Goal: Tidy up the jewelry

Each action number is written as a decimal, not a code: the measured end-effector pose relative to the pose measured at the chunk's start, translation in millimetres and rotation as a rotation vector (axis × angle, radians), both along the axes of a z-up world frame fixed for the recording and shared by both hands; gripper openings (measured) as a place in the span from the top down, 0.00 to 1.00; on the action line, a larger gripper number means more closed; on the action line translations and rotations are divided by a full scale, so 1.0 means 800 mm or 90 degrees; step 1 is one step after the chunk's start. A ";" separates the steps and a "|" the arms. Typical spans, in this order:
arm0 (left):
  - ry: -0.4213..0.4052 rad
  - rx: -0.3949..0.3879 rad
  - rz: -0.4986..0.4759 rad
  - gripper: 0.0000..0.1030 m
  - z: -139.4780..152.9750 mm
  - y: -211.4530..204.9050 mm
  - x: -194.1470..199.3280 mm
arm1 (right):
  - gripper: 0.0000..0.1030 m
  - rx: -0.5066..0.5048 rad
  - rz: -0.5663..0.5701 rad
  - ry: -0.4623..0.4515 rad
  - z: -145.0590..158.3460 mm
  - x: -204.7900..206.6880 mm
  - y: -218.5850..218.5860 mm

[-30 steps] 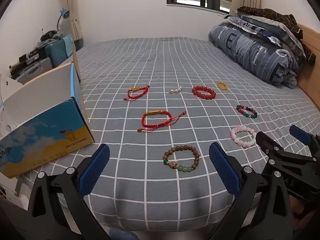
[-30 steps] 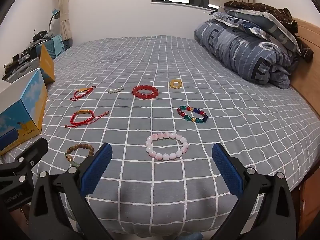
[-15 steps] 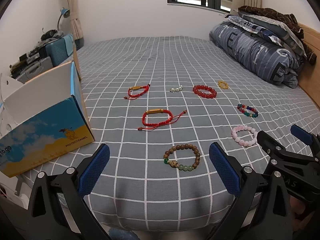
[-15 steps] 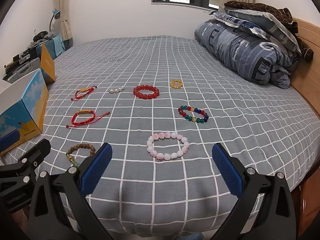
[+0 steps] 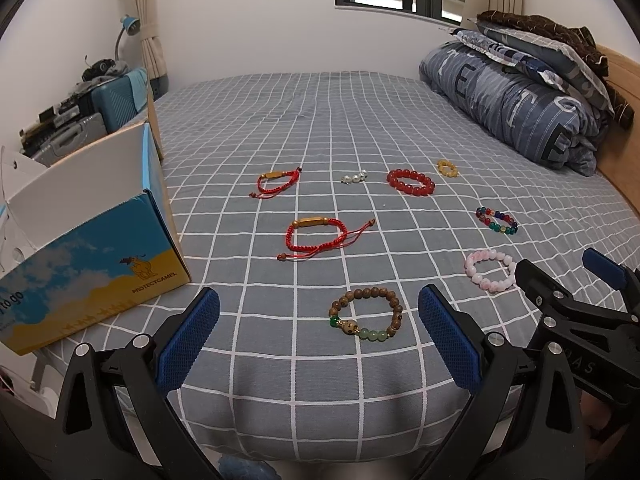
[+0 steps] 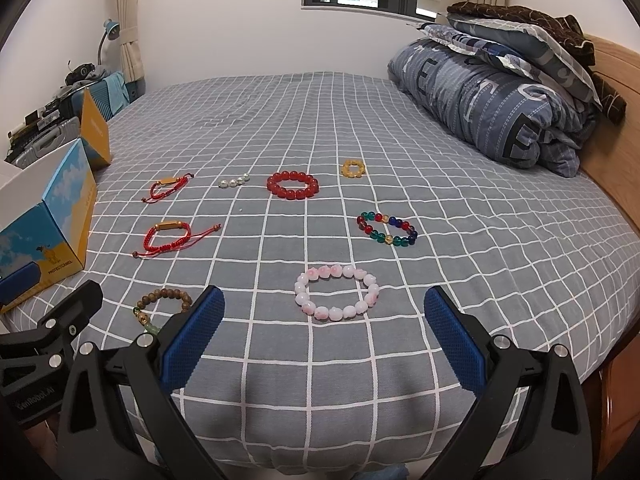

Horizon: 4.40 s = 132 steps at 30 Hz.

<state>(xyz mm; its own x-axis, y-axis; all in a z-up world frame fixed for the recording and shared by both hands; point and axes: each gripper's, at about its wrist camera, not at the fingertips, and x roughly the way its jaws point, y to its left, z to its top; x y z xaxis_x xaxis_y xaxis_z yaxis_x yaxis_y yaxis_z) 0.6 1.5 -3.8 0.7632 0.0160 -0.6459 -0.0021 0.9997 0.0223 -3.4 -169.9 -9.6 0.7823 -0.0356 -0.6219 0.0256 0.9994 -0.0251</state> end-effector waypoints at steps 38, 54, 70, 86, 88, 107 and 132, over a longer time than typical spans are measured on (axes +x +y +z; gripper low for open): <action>-0.003 0.001 0.000 0.06 0.002 0.000 -0.001 | 0.07 -0.003 0.001 -0.005 -0.001 0.000 0.003; 0.000 0.002 -0.001 0.05 0.003 -0.002 -0.001 | 0.07 -0.003 0.002 -0.002 0.002 0.000 0.005; 0.037 -0.011 0.007 0.06 0.035 0.007 0.090 | 0.07 0.006 -0.040 0.036 0.046 0.084 -0.050; 0.150 -0.026 -0.025 0.06 -0.053 0.002 0.204 | 0.07 -0.001 -0.054 0.185 -0.042 0.222 -0.085; 0.160 -0.025 -0.025 0.06 -0.064 0.001 0.210 | 0.07 0.007 -0.056 0.200 -0.054 0.231 -0.089; 0.215 -0.041 -0.014 0.22 -0.101 0.008 0.229 | 0.08 0.047 -0.049 0.268 -0.101 0.266 -0.096; 0.204 -0.045 -0.013 0.89 -0.081 0.011 0.209 | 0.87 0.035 -0.048 0.238 -0.080 0.248 -0.082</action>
<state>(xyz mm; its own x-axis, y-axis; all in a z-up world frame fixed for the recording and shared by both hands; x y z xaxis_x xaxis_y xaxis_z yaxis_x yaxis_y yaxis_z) 167.6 10.6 -68.8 0.5205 -0.0511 -0.8524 0.0147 0.9986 -0.0509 195.1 -235.7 -73.5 0.4980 -0.0422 -0.8661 0.0976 0.9952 0.0077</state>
